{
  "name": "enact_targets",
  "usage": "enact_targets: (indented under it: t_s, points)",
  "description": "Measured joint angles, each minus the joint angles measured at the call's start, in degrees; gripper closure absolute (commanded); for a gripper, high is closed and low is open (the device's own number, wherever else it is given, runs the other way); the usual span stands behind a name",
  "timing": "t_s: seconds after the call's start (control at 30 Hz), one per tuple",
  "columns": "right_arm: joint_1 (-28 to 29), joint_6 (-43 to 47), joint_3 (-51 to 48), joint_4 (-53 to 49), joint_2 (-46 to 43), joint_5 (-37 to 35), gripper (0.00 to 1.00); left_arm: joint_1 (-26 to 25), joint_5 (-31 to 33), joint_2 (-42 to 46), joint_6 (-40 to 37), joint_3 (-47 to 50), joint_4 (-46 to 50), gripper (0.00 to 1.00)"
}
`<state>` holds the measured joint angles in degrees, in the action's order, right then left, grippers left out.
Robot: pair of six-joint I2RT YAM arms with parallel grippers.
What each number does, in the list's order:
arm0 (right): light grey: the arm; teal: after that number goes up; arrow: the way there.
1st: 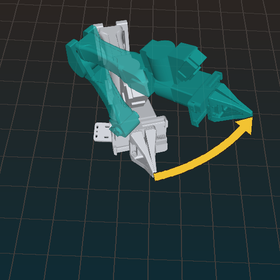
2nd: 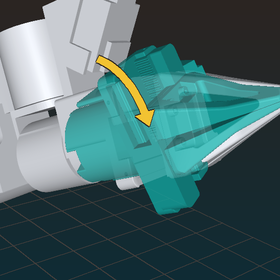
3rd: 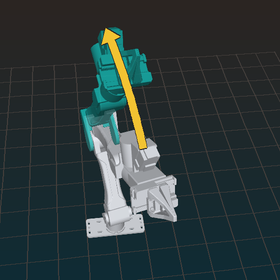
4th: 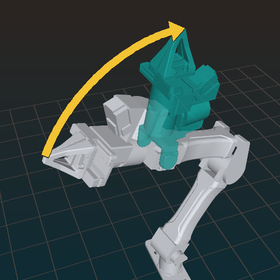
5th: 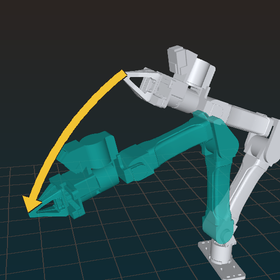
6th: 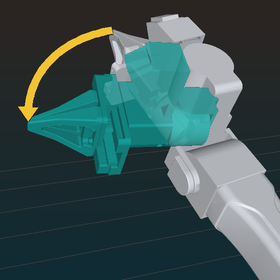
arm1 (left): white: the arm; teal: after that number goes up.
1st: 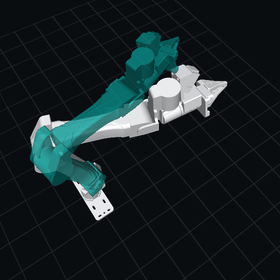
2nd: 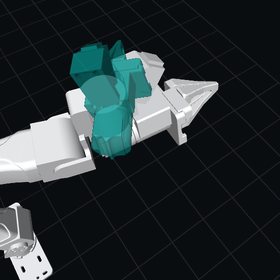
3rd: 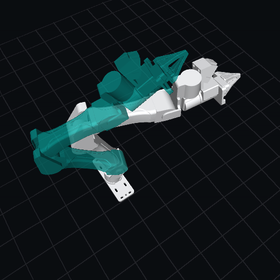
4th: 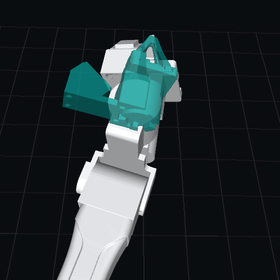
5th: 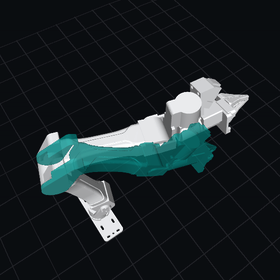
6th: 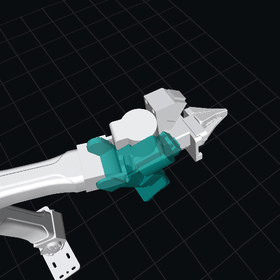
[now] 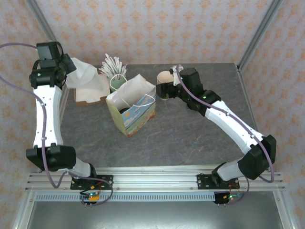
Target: Pack the takeout coffee
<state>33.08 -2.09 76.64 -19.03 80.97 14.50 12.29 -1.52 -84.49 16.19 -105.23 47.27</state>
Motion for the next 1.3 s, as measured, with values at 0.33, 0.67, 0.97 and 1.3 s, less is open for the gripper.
enact_targets:
  t_s: [0.33,0.67,0.97,1.3]
  points:
    - [0.00,0.00,1.20,0.46,-1.01,-1.44,0.14,-5.49,-2.23,11.80,-1.27,-8.33,1.53,1.00]
    - [-0.17,-0.02,3.26,0.15,-1.46,-3.85,0.14,-12.79,-14.67,13.11,-0.11,-18.27,4.74,1.00]
    - [-4.07,-1.95,3.63,-2.01,-3.28,-6.19,0.14,-13.07,-26.75,14.14,1.29,-21.31,6.08,1.00]
    - [-4.63,-2.60,3.61,-2.75,-4.33,-6.14,0.13,-13.07,-45.79,7.21,-3.76,-22.38,7.02,1.00]
